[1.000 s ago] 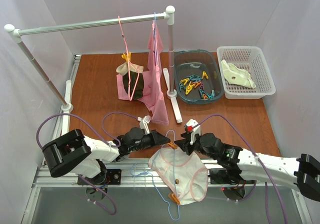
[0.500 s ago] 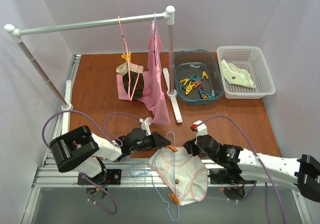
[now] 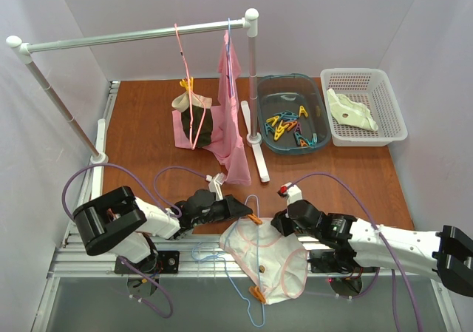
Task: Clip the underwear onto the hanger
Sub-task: Open the clamp.
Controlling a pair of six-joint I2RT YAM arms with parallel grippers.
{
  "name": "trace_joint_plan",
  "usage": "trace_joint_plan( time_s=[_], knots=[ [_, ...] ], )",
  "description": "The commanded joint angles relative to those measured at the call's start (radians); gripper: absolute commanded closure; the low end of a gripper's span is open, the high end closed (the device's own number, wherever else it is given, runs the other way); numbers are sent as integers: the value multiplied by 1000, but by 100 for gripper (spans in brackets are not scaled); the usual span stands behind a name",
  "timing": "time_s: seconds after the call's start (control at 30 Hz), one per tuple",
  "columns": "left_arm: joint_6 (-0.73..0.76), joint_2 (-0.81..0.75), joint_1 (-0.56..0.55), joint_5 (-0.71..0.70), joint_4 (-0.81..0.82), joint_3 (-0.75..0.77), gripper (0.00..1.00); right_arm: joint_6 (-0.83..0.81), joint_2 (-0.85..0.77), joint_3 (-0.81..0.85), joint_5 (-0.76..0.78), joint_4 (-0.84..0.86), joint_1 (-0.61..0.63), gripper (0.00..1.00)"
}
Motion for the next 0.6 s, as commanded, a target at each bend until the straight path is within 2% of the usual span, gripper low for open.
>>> trace_joint_plan(
  time_s=[0.0,0.03,0.1,0.13,0.2,0.27,0.5,0.57],
  knots=[
    [16,-11,9,10,7,8,94,3,3,1,-66,16,4,62],
    [16,-9,9,13,8,8,94,3,9,-2,-74,18,4,70],
    [16,-8,13,15,11,6,94,9,17,-2,-71,16,6,80],
    [16,-9,13,15,10,6,94,12,26,-1,-66,12,6,91],
    [17,-12,16,16,7,5,94,37,35,9,-25,-5,6,99],
    [19,-20,17,13,5,0,94,66,46,31,35,-64,6,99],
    [28,-54,29,13,-15,-11,94,299,69,127,396,-290,6,99],
    [31,-61,32,13,-19,-15,94,363,80,144,450,-335,6,99]
  ],
)
